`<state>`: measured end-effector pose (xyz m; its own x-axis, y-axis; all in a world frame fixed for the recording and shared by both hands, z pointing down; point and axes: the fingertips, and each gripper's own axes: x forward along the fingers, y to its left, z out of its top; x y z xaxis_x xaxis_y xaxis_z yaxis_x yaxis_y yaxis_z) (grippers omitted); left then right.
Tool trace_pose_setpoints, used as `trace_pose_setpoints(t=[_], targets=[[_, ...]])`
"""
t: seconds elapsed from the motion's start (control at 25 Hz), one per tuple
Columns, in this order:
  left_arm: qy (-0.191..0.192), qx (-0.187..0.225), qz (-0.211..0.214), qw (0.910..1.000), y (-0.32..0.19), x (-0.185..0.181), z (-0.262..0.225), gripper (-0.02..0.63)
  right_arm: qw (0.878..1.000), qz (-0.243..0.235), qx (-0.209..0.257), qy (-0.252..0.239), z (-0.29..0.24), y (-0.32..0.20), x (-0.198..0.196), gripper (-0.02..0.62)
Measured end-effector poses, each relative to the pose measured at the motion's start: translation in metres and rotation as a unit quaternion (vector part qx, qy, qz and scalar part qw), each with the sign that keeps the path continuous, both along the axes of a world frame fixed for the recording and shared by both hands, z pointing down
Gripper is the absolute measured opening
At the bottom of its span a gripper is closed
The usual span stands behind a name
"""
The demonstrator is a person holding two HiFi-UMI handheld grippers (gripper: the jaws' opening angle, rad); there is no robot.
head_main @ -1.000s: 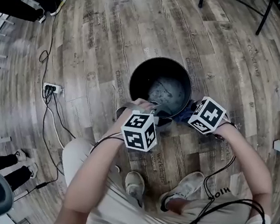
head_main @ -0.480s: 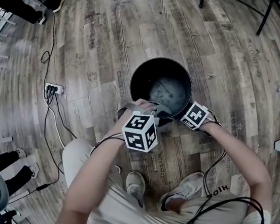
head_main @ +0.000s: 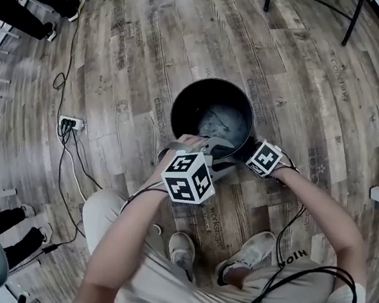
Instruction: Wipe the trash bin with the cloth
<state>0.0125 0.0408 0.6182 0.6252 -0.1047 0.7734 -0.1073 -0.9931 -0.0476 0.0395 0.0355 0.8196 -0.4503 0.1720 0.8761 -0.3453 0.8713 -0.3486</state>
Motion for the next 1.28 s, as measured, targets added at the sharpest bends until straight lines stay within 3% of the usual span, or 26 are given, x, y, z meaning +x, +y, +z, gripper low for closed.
trace_pose_setpoints(t=[0.12,0.28,0.44,0.64,0.76,0.96,1.28], targets=[[0.026,-0.007,-0.049,0.9984,-0.016,0.012,-0.015,0.146,1.0,0.012,0.001,-0.01,-0.028,0.004,0.011,0.112],[-0.005,-0.021,-0.108,0.9939,-0.028,0.014,-0.002,0.146,0.999,0.031,-0.004,-0.035,-0.072,0.001,0.02,0.112],[-0.007,-0.045,-0.149,0.9877,-0.034,0.016,0.005,0.146,0.998,0.037,0.018,-0.057,-0.117,-0.007,0.023,0.112],[-0.008,-0.074,-0.174,0.982,-0.031,0.021,0.01,0.073,0.997,0.026,0.047,-0.06,-0.164,-0.012,0.025,0.112],[-0.01,-0.076,-0.168,0.9828,-0.029,0.021,0.01,0.069,0.997,0.024,0.043,-0.052,-0.183,-0.013,0.029,0.112],[-0.044,-0.055,-0.111,0.9913,-0.015,0.009,0.012,0.069,0.999,-0.004,0.031,-0.038,-0.202,-0.009,0.026,0.112],[-0.084,-0.027,-0.033,0.9955,0.013,-0.015,0.013,0.06,0.998,-0.041,0.028,-0.041,-0.197,-0.003,-0.014,0.112]])
